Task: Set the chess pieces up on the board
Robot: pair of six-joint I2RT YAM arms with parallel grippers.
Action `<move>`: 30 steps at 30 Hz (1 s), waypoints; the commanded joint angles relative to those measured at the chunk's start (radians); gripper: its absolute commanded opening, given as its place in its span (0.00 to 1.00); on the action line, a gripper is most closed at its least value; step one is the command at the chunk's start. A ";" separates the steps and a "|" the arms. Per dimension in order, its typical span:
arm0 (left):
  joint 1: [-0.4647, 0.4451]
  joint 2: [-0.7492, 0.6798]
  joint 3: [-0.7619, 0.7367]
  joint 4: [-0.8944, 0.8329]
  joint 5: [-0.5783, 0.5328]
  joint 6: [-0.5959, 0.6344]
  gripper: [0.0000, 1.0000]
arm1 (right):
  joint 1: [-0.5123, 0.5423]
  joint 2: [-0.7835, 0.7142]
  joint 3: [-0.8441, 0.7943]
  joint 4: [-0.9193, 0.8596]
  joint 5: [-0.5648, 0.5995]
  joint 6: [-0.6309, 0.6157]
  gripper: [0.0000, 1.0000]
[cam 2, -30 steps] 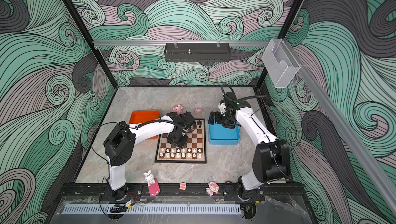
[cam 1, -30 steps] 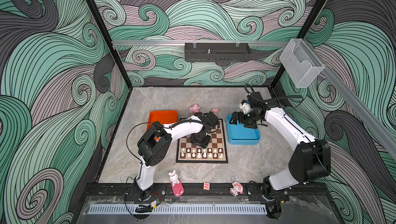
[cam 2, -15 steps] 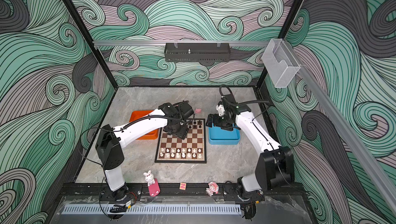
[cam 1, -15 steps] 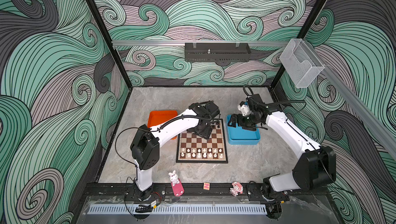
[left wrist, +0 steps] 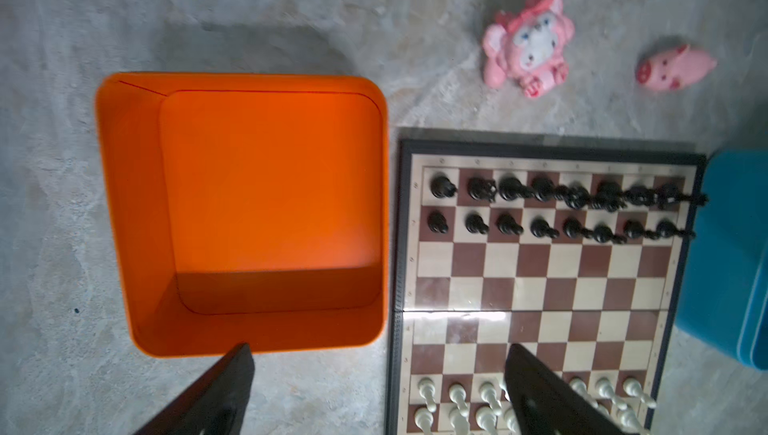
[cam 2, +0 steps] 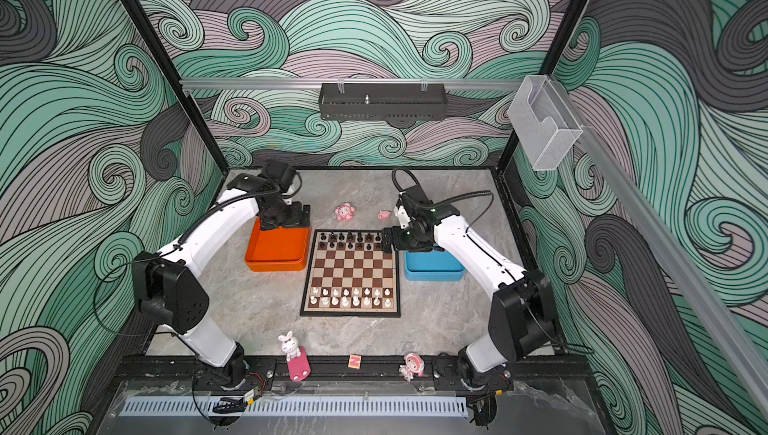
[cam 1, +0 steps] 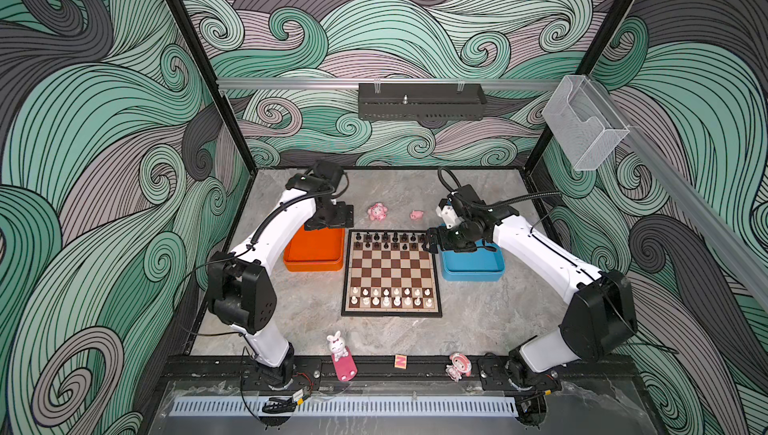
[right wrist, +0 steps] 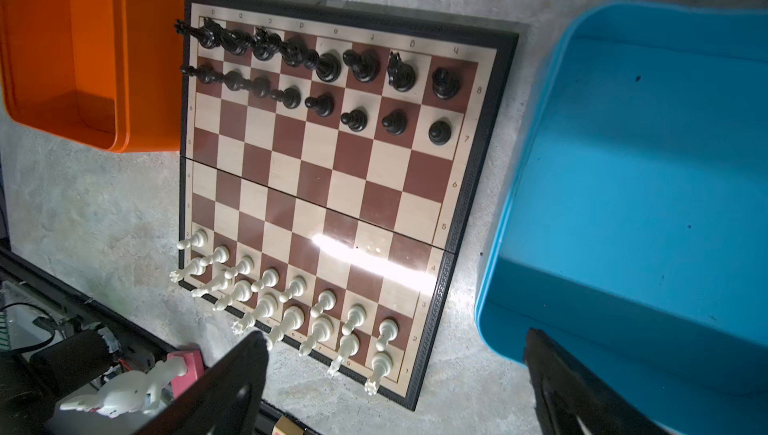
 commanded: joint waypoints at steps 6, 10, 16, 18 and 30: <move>0.131 -0.088 -0.033 0.064 0.067 0.084 0.98 | -0.011 0.056 0.087 0.011 0.087 -0.054 0.98; 0.167 -0.101 -0.055 0.064 0.077 0.081 0.98 | -0.025 0.066 0.087 0.015 0.069 -0.047 0.99; 0.182 -0.107 -0.074 0.093 0.103 0.079 0.98 | -0.047 0.067 0.089 0.021 0.050 -0.052 0.99; 0.182 -0.103 -0.072 0.090 0.110 0.077 0.99 | -0.053 0.066 0.088 0.019 0.047 -0.056 0.99; 0.182 -0.261 -0.226 0.345 0.152 0.137 0.99 | -0.138 -0.071 0.003 0.116 0.130 -0.009 0.99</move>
